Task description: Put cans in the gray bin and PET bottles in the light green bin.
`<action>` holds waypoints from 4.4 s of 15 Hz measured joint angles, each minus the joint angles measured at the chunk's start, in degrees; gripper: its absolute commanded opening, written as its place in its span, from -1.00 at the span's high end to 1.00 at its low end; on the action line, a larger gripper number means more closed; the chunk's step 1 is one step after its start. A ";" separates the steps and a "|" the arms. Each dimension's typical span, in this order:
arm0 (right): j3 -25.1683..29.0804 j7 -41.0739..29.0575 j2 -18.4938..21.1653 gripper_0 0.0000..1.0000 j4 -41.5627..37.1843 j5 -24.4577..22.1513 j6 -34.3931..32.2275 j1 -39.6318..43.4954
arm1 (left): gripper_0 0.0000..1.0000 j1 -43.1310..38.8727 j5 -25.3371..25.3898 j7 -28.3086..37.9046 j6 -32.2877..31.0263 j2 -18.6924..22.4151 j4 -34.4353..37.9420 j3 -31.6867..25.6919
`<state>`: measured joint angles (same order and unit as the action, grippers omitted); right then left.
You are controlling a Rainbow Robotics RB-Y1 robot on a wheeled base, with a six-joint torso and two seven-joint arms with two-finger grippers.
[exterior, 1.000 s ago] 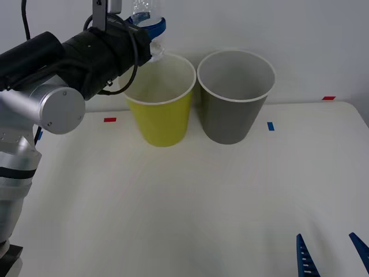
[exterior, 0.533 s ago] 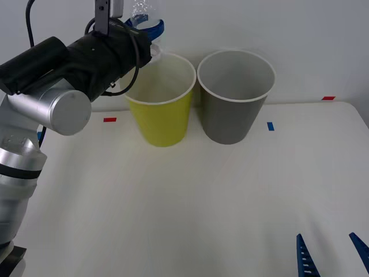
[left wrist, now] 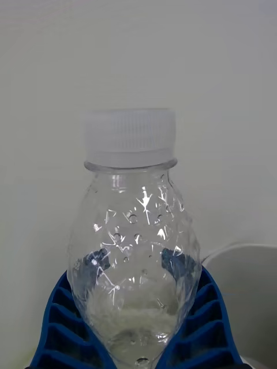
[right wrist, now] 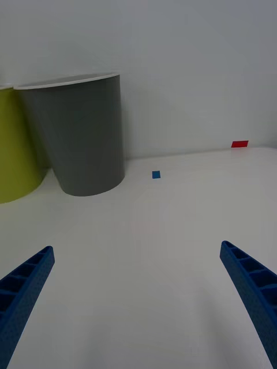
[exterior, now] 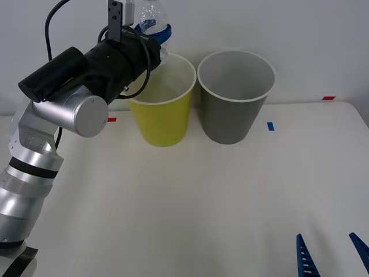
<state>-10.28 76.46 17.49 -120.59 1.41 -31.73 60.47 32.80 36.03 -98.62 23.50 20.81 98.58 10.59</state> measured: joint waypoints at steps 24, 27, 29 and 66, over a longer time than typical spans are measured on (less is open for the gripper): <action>0.00 0.00 0.00 -1.00 0.00 0.00 0.00 0.00 | -1.00 -17.81 6.43 0.89 -0.33 10.16 21.74 -2.72; 0.00 0.00 0.00 -1.00 0.00 0.00 0.00 0.00 | -1.00 -26.61 6.47 1.04 -0.37 11.38 28.88 -5.58; 0.00 0.00 0.00 -1.00 0.00 0.00 0.00 0.00 | -1.00 -32.83 6.45 1.05 -0.99 11.87 32.51 -7.38; 0.00 0.00 0.00 -1.00 0.00 0.00 0.00 0.00 | -1.00 -89.56 -12.81 2.05 -60.15 8.23 18.50 1.51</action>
<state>-10.28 76.46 17.49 -120.59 1.41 -31.73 60.47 -56.76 23.22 -96.57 -36.65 29.04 117.08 12.10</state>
